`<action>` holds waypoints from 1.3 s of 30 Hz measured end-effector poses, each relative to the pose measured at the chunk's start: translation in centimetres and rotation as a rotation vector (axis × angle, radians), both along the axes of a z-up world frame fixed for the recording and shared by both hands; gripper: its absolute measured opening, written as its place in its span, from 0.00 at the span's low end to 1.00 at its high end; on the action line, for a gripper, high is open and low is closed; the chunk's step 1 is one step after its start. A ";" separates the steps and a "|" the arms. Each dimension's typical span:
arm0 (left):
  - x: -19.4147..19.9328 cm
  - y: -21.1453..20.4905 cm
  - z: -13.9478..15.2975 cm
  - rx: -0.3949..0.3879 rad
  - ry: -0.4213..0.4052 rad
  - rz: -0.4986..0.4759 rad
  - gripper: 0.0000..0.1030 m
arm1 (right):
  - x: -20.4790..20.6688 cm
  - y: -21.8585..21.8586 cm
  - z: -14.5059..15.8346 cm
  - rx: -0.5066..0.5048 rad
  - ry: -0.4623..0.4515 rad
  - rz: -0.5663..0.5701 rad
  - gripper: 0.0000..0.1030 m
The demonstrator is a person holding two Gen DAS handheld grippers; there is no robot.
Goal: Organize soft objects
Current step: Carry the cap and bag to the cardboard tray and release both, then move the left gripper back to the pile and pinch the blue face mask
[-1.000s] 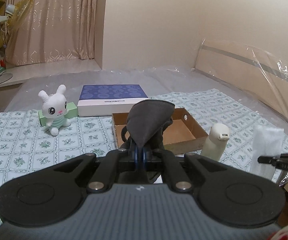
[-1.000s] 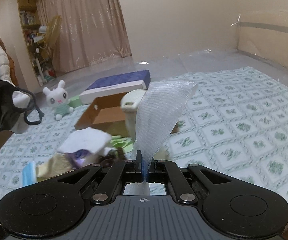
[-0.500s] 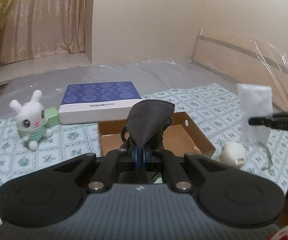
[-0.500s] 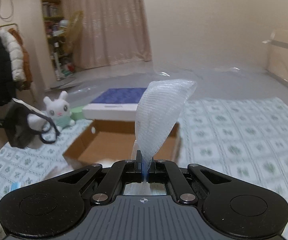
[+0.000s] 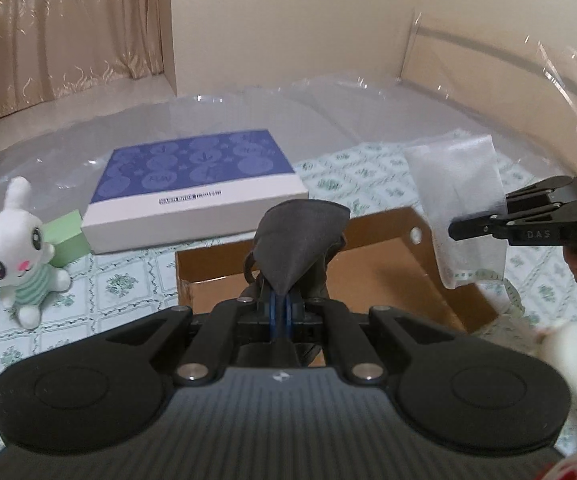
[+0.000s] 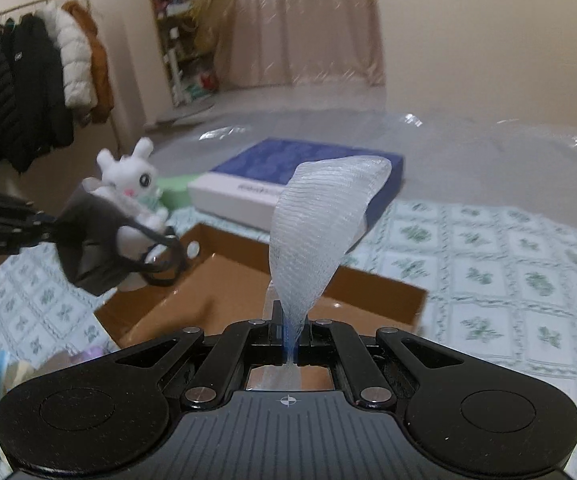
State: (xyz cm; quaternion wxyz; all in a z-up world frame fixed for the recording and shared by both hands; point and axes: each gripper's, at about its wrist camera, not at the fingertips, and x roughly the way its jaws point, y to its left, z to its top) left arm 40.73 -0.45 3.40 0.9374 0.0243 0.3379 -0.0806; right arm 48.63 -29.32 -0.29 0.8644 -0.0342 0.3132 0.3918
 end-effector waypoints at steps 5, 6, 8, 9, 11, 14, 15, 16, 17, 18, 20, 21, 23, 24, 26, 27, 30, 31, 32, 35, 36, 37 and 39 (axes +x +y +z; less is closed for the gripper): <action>2.6 -0.1 -2.5 0.006 0.040 0.013 0.05 | 2.4 0.8 -2.2 0.070 0.054 0.056 0.24; 2.9 -0.1 -2.9 0.013 0.048 0.014 0.06 | 2.9 1.0 -2.6 0.067 0.072 0.063 0.39; 3.5 -0.2 -3.5 0.031 0.060 0.015 0.06 | 3.5 1.2 -3.1 0.038 0.076 0.030 0.66; 3.7 -0.1 -3.8 0.037 0.065 0.014 0.06 | 3.8 1.3 -3.3 0.029 0.074 0.011 0.66; 4.1 0.0 -4.2 0.040 0.073 0.015 0.06 | 4.2 0.8 -3.6 0.033 0.080 -0.005 0.66; 4.4 -0.2 -4.5 0.053 0.077 0.013 0.06 | 4.2 0.2 -3.9 0.015 0.089 -0.028 0.66; 4.4 -0.2 -4.5 0.057 0.077 0.014 0.06 | 4.1 0.1 -4.1 0.002 0.090 -0.032 0.66; 4.5 -0.2 -4.6 0.063 0.074 0.016 0.08 | 4.1 -0.1 -4.1 -0.010 0.089 -0.032 0.66; 4.7 -0.3 -4.6 0.070 0.071 0.019 0.10 | 4.1 0.1 -4.2 -0.016 0.086 -0.036 0.66; 4.8 -0.3 -4.6 0.074 0.069 0.022 0.12 | 4.1 -0.2 -4.2 -0.019 0.084 -0.042 0.66; 5.0 -0.3 -4.5 0.073 0.074 0.033 0.20 | 3.9 -0.4 -4.2 -0.011 0.085 -0.056 0.66; 5.1 -0.2 -4.4 0.070 0.077 0.038 0.29 | 3.9 -0.6 -4.1 -0.008 0.085 -0.065 0.66; 5.0 -0.1 -4.2 0.066 0.073 0.043 0.31 | 3.7 -0.9 -3.8 -0.007 0.082 -0.081 0.66; 4.9 0.0 -4.1 0.068 0.074 0.041 0.31 | 3.5 -1.1 -3.7 -0.009 0.080 -0.089 0.66; 4.6 0.1 -3.9 0.081 0.071 0.042 0.31 | 3.1 -1.5 -3.3 -0.016 0.073 -0.106 0.66; 4.3 0.1 -3.7 0.087 0.069 0.042 0.31 | 2.9 -1.8 -3.2 -0.016 0.072 -0.116 0.66; 3.4 0.5 -3.0 0.077 0.074 0.046 0.31 | 2.1 -2.5 -2.5 -0.026 0.067 -0.139 0.66; 3.0 0.7 -2.7 0.071 0.075 0.045 0.31 | 1.7 -2.7 -2.2 -0.031 0.061 -0.145 0.66; 2.5 0.8 -2.5 0.069 0.074 0.046 0.31 | 1.3 -3.0 -1.9 -0.031 0.057 -0.148 0.66; 0.7 1.4 -1.3 0.069 0.070 0.056 0.31 | -0.3 -4.0 -0.7 -0.022 0.043 -0.179 0.66; -0.1 1.7 -0.8 0.064 0.067 0.058 0.31 | -0.9 -4.4 -0.2 -0.014 0.037 -0.188 0.66; -0.8 1.9 -0.3 0.059 0.063 0.062 0.31 | -1.7 -4.9 0.4 -0.007 0.027 -0.202 0.66; -2.5 2.4 0.8 0.050 0.050 0.066 0.31 | -3.2 -5.9 1.4 0.007 0.009 -0.228 0.66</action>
